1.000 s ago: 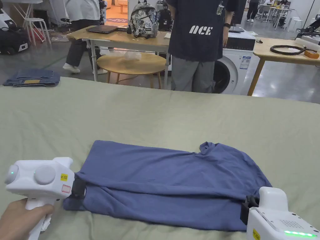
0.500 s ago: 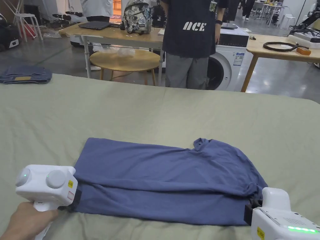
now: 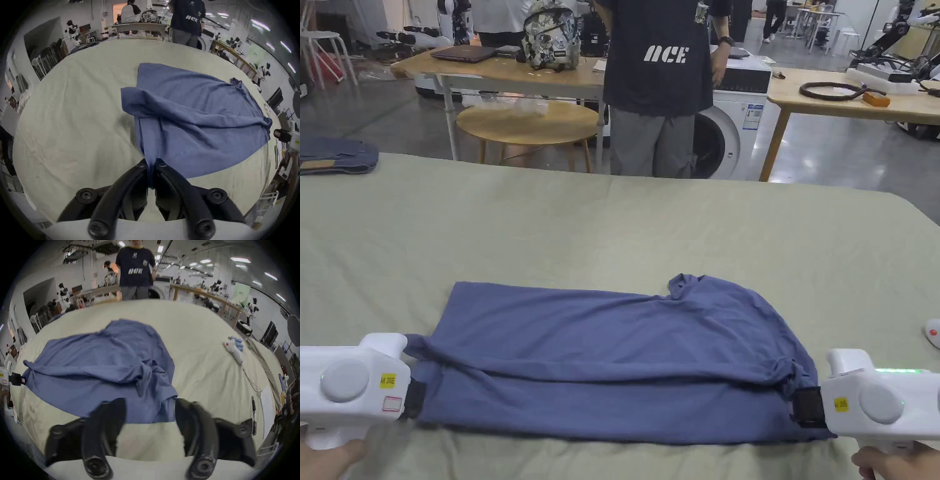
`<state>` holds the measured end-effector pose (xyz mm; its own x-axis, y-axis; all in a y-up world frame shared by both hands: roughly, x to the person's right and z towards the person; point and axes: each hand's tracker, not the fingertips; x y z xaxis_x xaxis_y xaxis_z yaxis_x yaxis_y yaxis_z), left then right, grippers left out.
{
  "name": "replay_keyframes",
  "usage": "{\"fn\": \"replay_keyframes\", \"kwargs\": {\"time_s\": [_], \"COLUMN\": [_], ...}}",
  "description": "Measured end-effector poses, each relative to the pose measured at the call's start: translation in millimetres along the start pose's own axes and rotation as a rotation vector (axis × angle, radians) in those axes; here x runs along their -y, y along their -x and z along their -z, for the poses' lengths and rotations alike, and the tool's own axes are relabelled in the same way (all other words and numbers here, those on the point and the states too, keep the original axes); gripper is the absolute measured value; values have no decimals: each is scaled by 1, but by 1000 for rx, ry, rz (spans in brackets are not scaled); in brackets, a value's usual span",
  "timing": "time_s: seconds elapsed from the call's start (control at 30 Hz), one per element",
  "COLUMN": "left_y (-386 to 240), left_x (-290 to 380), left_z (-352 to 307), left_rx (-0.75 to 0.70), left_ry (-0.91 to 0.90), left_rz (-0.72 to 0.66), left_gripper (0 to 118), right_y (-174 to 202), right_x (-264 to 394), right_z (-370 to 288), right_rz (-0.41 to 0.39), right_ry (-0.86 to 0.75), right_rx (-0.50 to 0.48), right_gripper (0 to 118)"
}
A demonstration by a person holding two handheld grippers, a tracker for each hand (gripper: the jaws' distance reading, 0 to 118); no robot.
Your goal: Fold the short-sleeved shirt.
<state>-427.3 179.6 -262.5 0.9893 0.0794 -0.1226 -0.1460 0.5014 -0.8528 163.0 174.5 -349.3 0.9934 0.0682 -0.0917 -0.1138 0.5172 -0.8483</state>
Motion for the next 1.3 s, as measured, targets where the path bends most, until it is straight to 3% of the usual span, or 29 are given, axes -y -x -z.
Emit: {"fn": "replay_keyframes", "kwargs": {"time_s": [0.17, 0.27, 0.3, 0.37, 0.43, 0.63, 0.9, 1.13, 1.3], "left_y": [-1, -3, -5, -8, -10, -5, 1, 16, 27], "left_x": [0, 3, 4, 7, 9, 7, 13, 66, 112], "left_z": [3, 6, 6, 6, 7, -13, -68, -89, -82], "left_rx": [0, -4, -6, -8, -12, 14, 23, 33, 32], "left_ry": [5, 10, 10, 11, 12, -38, -141, -122, -77], "left_rz": [-2, 2, 5, 9, 8, -20, -29, -28, -35], "left_gripper": [0, 0, 0, 0, 0, 0, 0, 0, 0], "right_y": [-2, 2, 3, 4, 4, 4, 13, 18, 25], "right_x": [6, 14, 15, 18, 20, 19, 26, 79, 130], "right_z": [38, 31, 29, 27, 24, -12, -86, -127, -121], "right_rz": [9, 51, 49, 40, 36, 63, 11, 3, 2], "right_ry": [132, 77, 68, 51, 37, -49, -134, -130, -60], "right_rx": [-9, -31, -48, -59, -46, -30, -12, -35, -20], "right_gripper": [72, 68, 63, 41, 6, 3, 3, 3, 3]}}
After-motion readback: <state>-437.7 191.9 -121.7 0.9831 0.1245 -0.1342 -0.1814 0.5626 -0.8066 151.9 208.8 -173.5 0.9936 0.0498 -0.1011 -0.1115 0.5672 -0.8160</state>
